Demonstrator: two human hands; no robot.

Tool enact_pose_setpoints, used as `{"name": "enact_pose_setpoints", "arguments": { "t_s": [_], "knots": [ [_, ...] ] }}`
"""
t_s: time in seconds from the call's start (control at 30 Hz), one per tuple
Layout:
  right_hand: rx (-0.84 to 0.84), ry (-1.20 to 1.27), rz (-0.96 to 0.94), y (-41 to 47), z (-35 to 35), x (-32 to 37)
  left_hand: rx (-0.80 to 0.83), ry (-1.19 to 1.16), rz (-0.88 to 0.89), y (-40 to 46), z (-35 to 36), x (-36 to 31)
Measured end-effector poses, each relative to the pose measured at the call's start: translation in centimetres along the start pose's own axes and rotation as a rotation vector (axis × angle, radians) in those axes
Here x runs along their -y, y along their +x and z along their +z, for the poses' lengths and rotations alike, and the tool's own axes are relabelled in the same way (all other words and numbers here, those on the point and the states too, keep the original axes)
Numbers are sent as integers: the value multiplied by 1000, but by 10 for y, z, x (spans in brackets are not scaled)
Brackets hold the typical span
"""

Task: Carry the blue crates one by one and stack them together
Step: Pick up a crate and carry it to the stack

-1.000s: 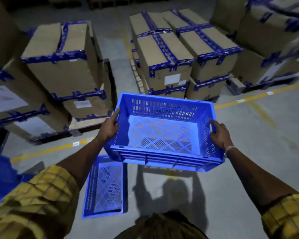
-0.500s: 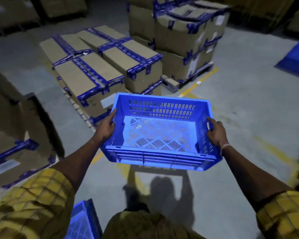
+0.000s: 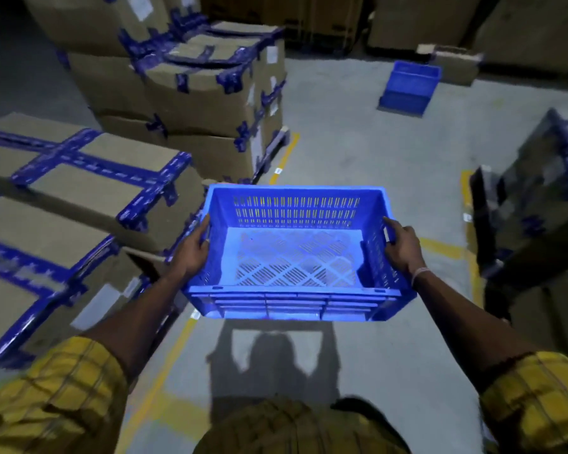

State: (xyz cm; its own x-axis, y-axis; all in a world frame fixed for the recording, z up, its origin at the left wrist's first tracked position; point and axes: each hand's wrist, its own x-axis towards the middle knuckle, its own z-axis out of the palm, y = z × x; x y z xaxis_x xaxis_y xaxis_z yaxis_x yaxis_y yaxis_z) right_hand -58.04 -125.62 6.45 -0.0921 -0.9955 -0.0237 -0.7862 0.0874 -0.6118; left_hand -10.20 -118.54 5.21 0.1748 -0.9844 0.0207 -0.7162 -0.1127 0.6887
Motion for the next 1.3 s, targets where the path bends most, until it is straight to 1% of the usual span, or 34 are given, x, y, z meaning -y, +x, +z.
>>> {"name": "enact_pose_setpoints", "arguments": {
  "t_s": [0.2,0.27,0.37,0.47,0.6,0.8,0.97,1.07,1.17,1.3],
  "knots": [
    [-79,30,122,63,-12,-14,76,5,82,129,26,-33],
    [-99,28,157,90,-15,-24,114,27,112,173,43,-42],
    [-144,50,185,141,-20,-44,155,-1,123,239,76,-58],
    [-178,71,229,203,-28,-60,172,-40,130,303,110,-78],
    [-167,58,280,290,-50,-78,189,-37,124,380,141,-120],
    [-160,74,273,420,-88,-95,168,-81,142,498,175,-181],
    [-189,57,262,518,-107,-96,188,-113,158,596,195,-213],
    [-201,64,276,591,-106,-100,189,-125,158,670,219,-228],
    [-230,76,279,666,-102,-106,219,-166,198,755,247,-239],
    [-260,70,319,756,-105,-106,249,-111,228,867,275,-250]
  ]
}}
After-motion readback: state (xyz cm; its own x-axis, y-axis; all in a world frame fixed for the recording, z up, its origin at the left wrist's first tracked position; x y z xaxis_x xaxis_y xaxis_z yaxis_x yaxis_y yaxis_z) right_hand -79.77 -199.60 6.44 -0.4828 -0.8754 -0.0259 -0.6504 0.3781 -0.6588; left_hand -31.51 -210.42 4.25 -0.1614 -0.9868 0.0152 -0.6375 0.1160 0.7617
